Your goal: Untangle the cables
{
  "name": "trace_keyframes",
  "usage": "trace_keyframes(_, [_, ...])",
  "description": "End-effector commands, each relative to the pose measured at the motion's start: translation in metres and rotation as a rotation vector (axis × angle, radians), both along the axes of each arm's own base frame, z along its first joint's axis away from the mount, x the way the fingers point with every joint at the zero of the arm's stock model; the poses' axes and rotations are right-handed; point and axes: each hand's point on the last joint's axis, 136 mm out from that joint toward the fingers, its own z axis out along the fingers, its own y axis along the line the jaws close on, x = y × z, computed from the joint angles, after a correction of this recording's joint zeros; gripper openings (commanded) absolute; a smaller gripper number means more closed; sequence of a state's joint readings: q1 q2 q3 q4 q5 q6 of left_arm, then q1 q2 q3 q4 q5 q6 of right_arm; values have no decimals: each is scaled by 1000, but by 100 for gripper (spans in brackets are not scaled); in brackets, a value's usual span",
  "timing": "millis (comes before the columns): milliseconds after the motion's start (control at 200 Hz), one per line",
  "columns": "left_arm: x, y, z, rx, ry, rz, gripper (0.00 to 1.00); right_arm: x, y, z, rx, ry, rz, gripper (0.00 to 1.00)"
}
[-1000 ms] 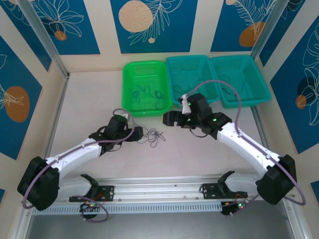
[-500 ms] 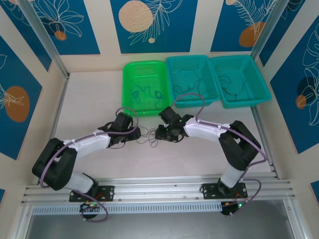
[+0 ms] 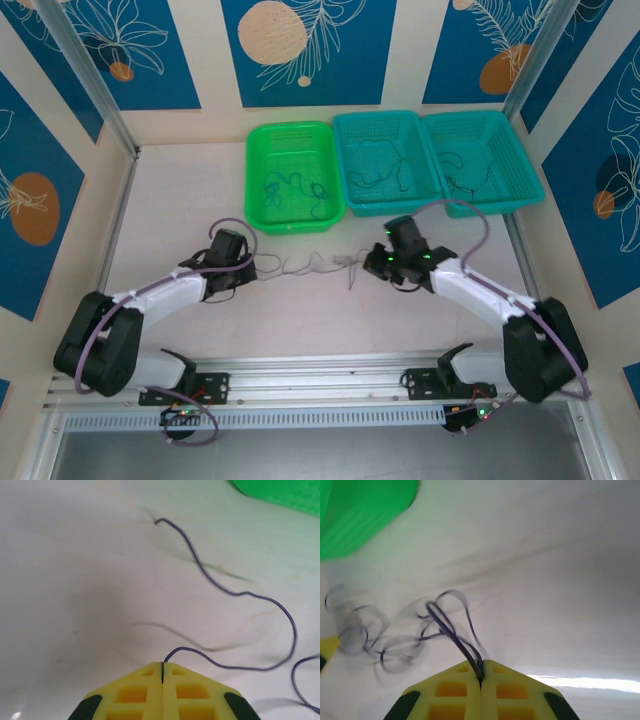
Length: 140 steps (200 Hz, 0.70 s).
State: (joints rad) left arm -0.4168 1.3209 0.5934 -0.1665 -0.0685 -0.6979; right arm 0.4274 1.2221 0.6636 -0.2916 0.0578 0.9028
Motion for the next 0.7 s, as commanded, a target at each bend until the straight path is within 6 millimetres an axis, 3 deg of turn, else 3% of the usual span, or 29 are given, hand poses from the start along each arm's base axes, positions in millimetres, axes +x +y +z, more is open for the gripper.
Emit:
trace_keyframes(0, [-7, 22, 4, 40, -14, 42, 0, -12, -21, 2, 69, 12, -61, 0])
trace_keyframes(155, [-5, 17, 20, 9, -63, 13, 0, -23, -27, 12, 23, 1, -14, 0])
trace_keyframes(290, [-2, 12, 32, -20, -103, 0, 3, -26, -11, 25, 105, -36, 40, 0])
trace_keyframes(350, [1, 2, 38, -66, -126, -36, 14, -27, 1, 32, 145, -51, 87, 0])
trace_keyframes(445, [3, -9, 46, -99, -147, -73, 53, -28, 14, 39, 160, -74, 133, 0])
trace_keyframes(495, [3, -8, 51, -88, -163, -81, 67, -28, 17, 40, 156, -79, 149, 0])
trace_keyframes(600, [2, -9, 71, -78, -238, -109, 79, -29, 21, 38, 145, -69, 176, 0])
trace_keyframes(695, [-1, -30, 100, -125, -336, -209, 82, -31, 32, 39, 162, -66, 228, 0])
